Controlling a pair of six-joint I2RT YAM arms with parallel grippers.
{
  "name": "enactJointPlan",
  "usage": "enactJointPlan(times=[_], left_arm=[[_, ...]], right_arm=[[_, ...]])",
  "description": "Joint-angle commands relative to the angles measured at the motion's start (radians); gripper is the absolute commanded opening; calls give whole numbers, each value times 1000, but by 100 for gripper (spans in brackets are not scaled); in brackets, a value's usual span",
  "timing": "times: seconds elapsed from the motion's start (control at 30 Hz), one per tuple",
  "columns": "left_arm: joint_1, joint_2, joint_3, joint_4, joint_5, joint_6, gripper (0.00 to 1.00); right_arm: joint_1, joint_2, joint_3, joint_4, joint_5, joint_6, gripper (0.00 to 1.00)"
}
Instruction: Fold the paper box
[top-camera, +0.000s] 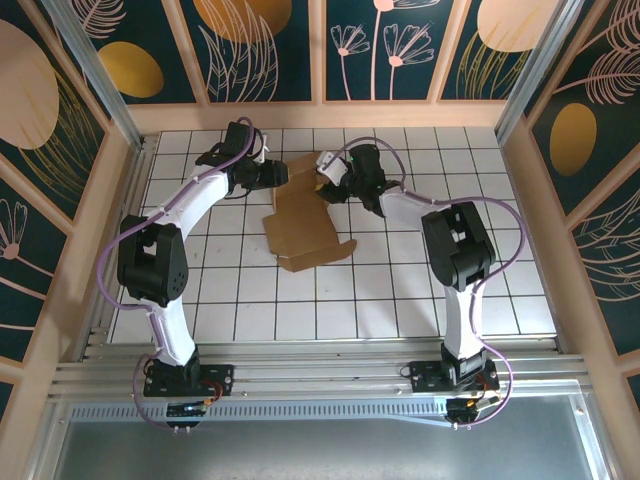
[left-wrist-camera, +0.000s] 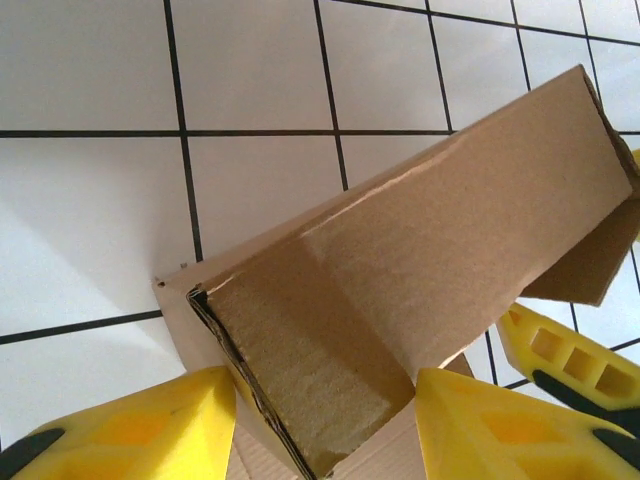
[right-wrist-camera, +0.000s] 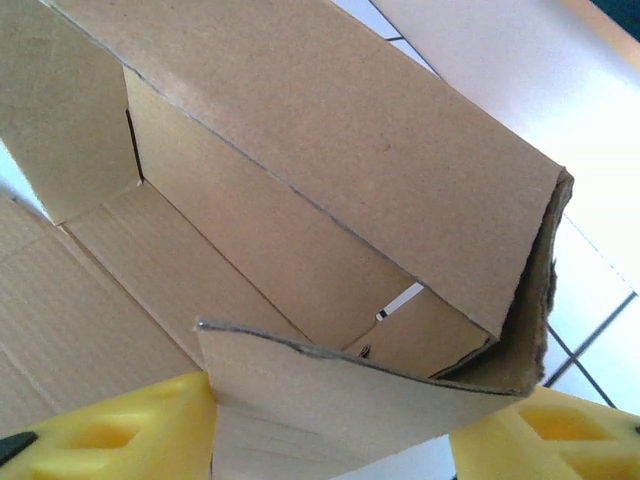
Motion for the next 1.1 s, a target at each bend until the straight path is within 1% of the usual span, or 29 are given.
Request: enactJointPlan(times=[0.0, 0.07, 0.17, 0.3, 0.43, 0.57, 0.63, 0.73, 0.8, 0.87, 0.97, 1.07], left_arm=[[-22, 37, 13, -33, 91, 18, 50], [-21, 38, 11, -38, 92, 24, 50], [-21, 40, 10, -43, 92, 38, 49], [-21, 40, 9, -44, 94, 37, 49], [-21, 40, 17, -44, 93, 34, 49], [-21, 43, 32, -45, 79, 34, 50], [-21, 56, 51, -46, 53, 28, 53], [-21, 68, 69, -47, 29, 18, 55], [-21, 48, 65, -36, -22, 4, 57], [-21, 14, 53, -12, -60, 3, 60], [-21, -51, 24, 46, -54, 2, 62], [-21, -96, 12, 62, -72, -3, 64]], right_arm=[[28, 44, 58, 4, -231, 13, 56], [19, 65, 78, 39, -260, 53, 50], [4, 96, 106, 102, -307, 124, 47], [0, 121, 123, 182, -369, 172, 47], [-1, 127, 97, 276, -475, 193, 47], [3, 121, 108, 248, -533, 216, 46], [11, 114, 93, 257, -549, 246, 45], [21, 88, 25, 349, -536, 307, 39], [20, 68, -30, 423, -510, 354, 38], [17, 48, -78, 475, -458, 382, 38], [10, 36, -108, 469, -405, 379, 38], [11, 34, -110, 419, -393, 365, 38]])
